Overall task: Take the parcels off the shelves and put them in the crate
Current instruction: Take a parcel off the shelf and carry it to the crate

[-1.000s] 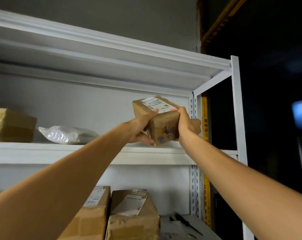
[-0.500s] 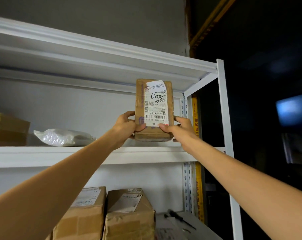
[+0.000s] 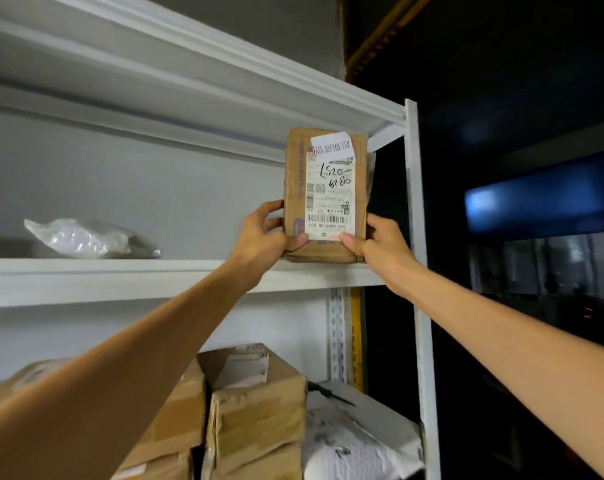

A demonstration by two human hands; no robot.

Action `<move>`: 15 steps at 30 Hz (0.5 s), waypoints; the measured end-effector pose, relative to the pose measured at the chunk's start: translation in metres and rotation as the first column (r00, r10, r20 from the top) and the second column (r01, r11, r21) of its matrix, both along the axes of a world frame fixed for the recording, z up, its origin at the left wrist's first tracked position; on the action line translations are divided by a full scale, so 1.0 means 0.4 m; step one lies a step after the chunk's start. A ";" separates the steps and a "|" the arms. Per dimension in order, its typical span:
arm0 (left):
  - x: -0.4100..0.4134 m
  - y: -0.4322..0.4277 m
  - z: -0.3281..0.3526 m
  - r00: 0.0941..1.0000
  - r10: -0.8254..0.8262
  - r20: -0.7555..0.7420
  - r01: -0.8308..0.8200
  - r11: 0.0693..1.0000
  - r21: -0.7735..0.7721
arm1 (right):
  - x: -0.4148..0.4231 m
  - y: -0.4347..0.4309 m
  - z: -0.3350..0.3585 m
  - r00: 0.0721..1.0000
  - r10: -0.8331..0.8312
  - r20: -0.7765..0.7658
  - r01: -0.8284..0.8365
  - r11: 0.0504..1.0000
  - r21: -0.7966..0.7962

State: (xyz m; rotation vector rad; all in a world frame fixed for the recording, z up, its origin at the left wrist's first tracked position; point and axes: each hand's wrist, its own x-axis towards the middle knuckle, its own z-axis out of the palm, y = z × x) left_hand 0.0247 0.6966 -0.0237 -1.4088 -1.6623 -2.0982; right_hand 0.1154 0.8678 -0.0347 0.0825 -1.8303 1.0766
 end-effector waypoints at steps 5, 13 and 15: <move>0.024 0.031 -0.046 0.976 -0.215 0.037 0.216 0.976 -0.026 | 0.121 -0.037 -0.030 0.975 -0.221 0.019 0.221 0.975 -0.015; 0.213 0.118 -0.200 0.820 -0.539 0.190 0.553 0.833 -0.021 | 0.423 -0.099 -0.127 0.812 -0.555 0.180 0.566 0.825 -0.011; 0.281 0.150 -0.239 0.760 -0.615 0.211 0.632 0.775 -0.013 | 0.520 -0.113 -0.144 0.725 -0.645 0.239 0.658 0.752 0.033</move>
